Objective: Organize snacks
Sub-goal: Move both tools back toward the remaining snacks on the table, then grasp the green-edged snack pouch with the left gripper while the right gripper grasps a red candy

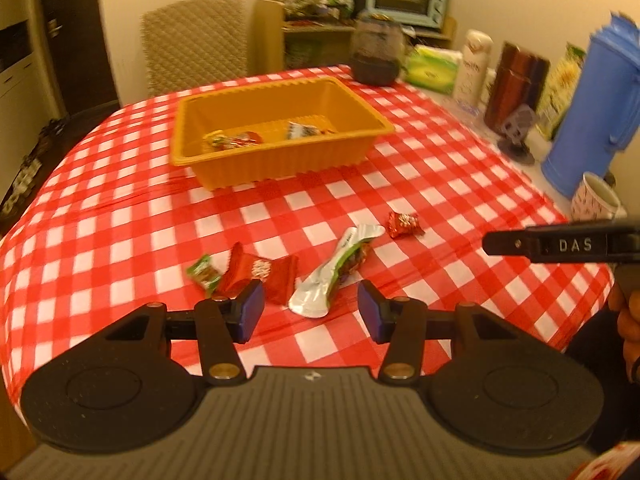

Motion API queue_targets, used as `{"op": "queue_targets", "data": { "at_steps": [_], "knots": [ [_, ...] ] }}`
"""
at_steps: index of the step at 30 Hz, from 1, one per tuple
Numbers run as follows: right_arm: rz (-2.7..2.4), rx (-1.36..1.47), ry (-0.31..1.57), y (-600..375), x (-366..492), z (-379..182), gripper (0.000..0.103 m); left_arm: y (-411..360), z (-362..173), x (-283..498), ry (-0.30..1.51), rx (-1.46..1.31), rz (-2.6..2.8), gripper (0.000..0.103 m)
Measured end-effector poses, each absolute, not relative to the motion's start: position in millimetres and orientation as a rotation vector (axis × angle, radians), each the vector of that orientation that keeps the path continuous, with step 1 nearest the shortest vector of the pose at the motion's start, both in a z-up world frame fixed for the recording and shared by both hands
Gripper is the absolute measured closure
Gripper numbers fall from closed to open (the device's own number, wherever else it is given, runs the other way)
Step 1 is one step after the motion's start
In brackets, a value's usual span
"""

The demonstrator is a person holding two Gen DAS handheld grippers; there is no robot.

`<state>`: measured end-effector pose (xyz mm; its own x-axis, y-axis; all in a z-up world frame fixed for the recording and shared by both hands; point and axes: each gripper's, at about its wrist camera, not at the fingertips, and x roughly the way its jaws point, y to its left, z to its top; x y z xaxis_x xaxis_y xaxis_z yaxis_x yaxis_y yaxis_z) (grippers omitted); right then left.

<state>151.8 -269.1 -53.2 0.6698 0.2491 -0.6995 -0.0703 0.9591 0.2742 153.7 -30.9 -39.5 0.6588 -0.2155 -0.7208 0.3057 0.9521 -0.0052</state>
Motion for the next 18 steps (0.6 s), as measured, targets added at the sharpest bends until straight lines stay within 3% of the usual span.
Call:
{"op": "queue_targets", "data": {
  "at_steps": [12,18],
  "knots": [
    [0.176,0.229,0.864,-269.7,183.6,-80.6,0.041,-66.3,-82.0,208.2,0.844,0.29,-0.419,0.056],
    [0.176,0.217,0.879,-267.6,191.6,-91.1,0.041,-76.8,-95.8,220.0,0.871,0.345,-0.484,0.073]
  ]
}}
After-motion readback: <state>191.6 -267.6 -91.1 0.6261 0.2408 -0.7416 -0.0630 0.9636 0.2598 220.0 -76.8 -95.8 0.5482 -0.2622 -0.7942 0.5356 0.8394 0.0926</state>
